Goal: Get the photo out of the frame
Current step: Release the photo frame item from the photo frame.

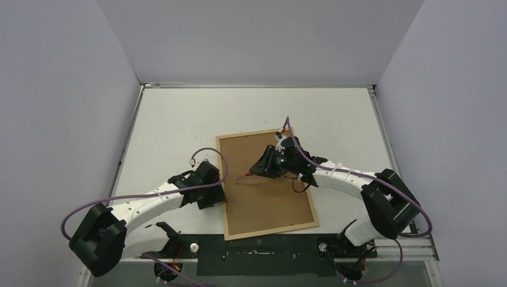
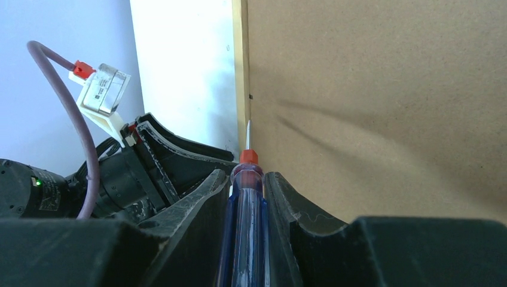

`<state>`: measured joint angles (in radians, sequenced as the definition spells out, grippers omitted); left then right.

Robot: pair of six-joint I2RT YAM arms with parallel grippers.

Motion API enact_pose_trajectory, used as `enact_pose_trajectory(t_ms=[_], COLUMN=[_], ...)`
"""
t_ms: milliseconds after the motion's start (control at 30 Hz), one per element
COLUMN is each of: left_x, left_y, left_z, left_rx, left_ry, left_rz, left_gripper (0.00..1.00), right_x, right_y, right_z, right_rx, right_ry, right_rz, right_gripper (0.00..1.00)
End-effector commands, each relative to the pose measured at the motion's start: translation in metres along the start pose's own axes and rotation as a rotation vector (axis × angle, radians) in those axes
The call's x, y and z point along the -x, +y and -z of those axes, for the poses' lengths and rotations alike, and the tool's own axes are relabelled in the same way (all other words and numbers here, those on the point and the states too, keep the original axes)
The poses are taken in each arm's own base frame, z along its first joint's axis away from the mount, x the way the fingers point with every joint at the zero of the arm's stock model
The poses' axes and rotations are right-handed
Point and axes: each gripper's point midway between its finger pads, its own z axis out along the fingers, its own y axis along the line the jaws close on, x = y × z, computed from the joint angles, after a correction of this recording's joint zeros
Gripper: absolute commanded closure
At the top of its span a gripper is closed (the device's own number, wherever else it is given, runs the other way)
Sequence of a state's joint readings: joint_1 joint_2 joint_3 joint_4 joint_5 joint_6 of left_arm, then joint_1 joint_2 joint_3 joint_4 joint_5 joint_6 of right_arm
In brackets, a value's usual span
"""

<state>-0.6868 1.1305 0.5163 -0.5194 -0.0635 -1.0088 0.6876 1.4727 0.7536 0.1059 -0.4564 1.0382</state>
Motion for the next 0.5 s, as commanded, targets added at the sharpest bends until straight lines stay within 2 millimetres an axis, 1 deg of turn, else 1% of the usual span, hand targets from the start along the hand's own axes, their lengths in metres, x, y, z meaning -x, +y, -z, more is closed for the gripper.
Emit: enact_pose_trajectory(t_ms=[0,67,133,167,267,333,467], left_x=[0.012,0.01,0.006,0.003,-0.006,-0.012,-0.017], left_y=[-0.015,-0.013,-0.008,-0.006,-0.001,0.002,0.005], left_z=[0.001,-0.002,-0.007,-0.009,-0.015,-0.019,-0.022], left_rx=[-0.007,0.002,0.013,0.01,-0.01,-0.032,-0.07], left_ry=[-0.049,-0.052,-0.049,-0.045,-0.03,-0.02,-0.026], left_rz=[-0.026,-0.025,-0.017,-0.016,-0.01,0.0,0.0], left_gripper=[0.47,0.49,0.55,0.58,0.74,0.81,0.9], right_x=[0.009,0.009,0.009,0.008,0.006,0.004,0.001], right_y=[0.012,0.01,0.008,0.008,0.005,0.002,-0.003], right_z=[-0.003,-0.006,-0.009,-0.01,-0.014,-0.016,-0.02], right_rx=[0.081,0.088,0.101,0.109,0.118,0.118,0.116], right_ry=[-0.027,-0.029,-0.029,-0.029,-0.023,-0.011,-0.004], right_rz=[0.026,0.029,0.034,0.039,0.044,0.053,0.065], right_gripper=[1.0,1.0,1.0,1.0,1.0,1.0,1.0])
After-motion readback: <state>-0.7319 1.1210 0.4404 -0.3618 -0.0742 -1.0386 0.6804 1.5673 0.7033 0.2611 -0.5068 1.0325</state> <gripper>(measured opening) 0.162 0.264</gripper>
